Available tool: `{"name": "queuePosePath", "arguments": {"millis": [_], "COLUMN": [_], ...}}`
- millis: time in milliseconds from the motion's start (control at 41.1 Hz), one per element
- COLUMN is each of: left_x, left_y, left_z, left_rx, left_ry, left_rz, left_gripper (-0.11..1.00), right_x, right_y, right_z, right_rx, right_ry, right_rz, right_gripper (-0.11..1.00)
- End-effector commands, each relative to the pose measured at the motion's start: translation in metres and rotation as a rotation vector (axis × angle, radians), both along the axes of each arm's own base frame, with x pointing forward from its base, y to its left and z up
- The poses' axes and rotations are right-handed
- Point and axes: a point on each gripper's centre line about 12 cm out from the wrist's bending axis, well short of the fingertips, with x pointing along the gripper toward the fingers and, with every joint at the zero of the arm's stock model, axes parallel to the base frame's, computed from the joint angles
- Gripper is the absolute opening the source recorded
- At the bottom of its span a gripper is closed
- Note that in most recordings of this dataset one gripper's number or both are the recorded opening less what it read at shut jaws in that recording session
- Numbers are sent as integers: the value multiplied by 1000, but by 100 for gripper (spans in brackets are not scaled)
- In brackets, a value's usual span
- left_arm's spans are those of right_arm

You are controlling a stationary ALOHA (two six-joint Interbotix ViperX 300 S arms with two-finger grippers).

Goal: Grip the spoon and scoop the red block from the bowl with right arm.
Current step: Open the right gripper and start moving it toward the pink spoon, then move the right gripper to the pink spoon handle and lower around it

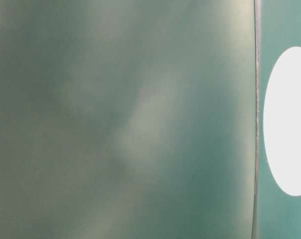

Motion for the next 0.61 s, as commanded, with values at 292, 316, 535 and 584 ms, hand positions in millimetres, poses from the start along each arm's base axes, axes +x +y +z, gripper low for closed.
{"name": "queuePosePath", "arguments": {"millis": [292,316,535,584], "left_x": [2,2,1,0], "left_y": [0,0,0,0], "left_z": [10,9,8,8], "left_rx": [1,1,2,5], "left_ry": [-20,-18,2,-2], "left_rz": [-2,-2,-2,-2], "left_gripper": [0,0,0,0], "right_x": [4,5,13,14], "right_y": [2,1,5,7], "right_z": [3,0,-30,-38], "right_rx": [64,72,90,88], "right_ry": [41,51,139,145], "right_rz": [0,-2,9,16], "right_gripper": [43,43,44,44]}}
